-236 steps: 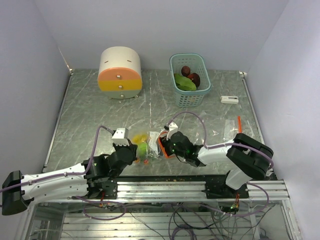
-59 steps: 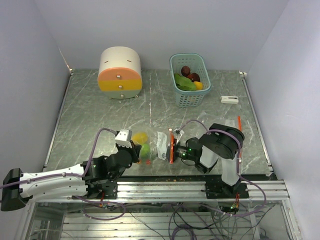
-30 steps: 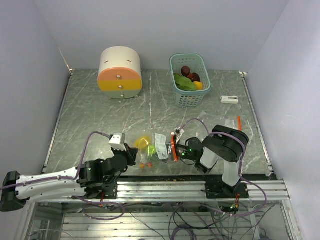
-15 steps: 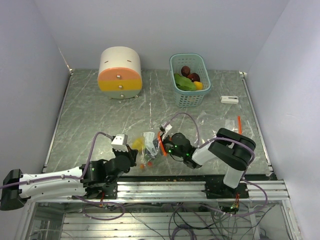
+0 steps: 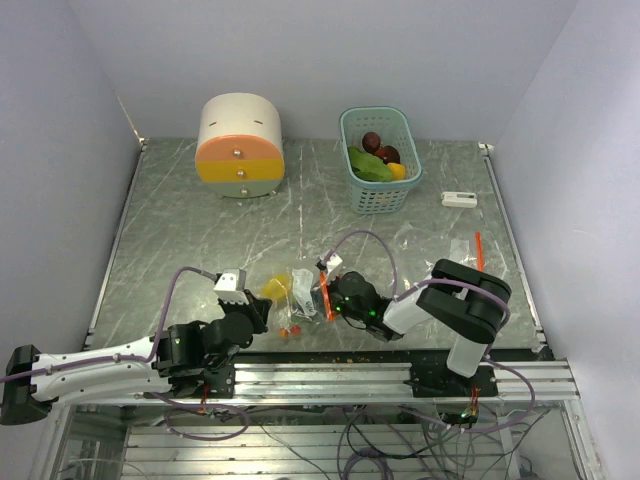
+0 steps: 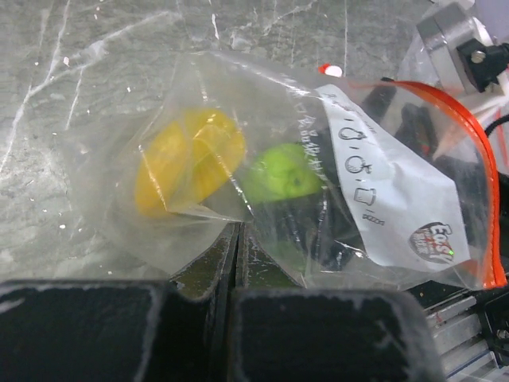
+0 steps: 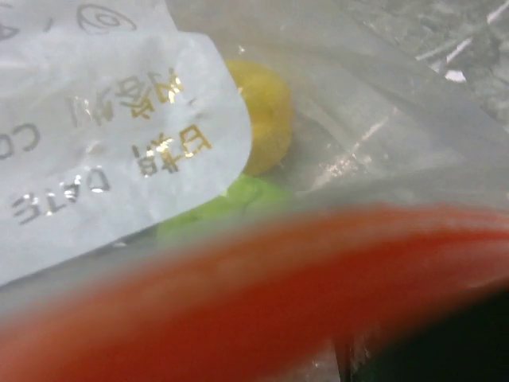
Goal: Open the zip-top bag and remove the fake food
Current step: Pick up the fake fruit from the zipper food storage bag.
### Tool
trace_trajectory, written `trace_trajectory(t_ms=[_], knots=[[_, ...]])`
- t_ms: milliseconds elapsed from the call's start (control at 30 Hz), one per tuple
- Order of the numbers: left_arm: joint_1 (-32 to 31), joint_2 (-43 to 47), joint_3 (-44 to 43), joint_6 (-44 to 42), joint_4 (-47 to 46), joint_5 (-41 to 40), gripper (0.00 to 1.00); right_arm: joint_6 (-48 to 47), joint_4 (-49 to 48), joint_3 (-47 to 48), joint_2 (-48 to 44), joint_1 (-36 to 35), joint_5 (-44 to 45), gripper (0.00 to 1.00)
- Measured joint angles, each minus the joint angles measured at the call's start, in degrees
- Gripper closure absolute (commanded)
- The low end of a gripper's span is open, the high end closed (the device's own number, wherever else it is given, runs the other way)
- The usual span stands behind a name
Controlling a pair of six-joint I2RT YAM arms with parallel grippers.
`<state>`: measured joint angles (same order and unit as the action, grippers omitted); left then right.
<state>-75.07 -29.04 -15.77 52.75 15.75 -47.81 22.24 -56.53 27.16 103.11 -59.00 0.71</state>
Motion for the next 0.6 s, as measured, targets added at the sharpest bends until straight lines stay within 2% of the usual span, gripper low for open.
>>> trace_trajectory(t_ms=[200,600], knots=[[0.0,1.77,0.0,1.09,2.56,-0.68,0.93,0.87,3.78,-4.11,-7.67,0.02,2.56,0.39],[0.0,2.84,0.22,3.13,5.22,-2.03,0.93,-1.07,15.28,-9.03,-29.44,3.54,9.22,0.4]])
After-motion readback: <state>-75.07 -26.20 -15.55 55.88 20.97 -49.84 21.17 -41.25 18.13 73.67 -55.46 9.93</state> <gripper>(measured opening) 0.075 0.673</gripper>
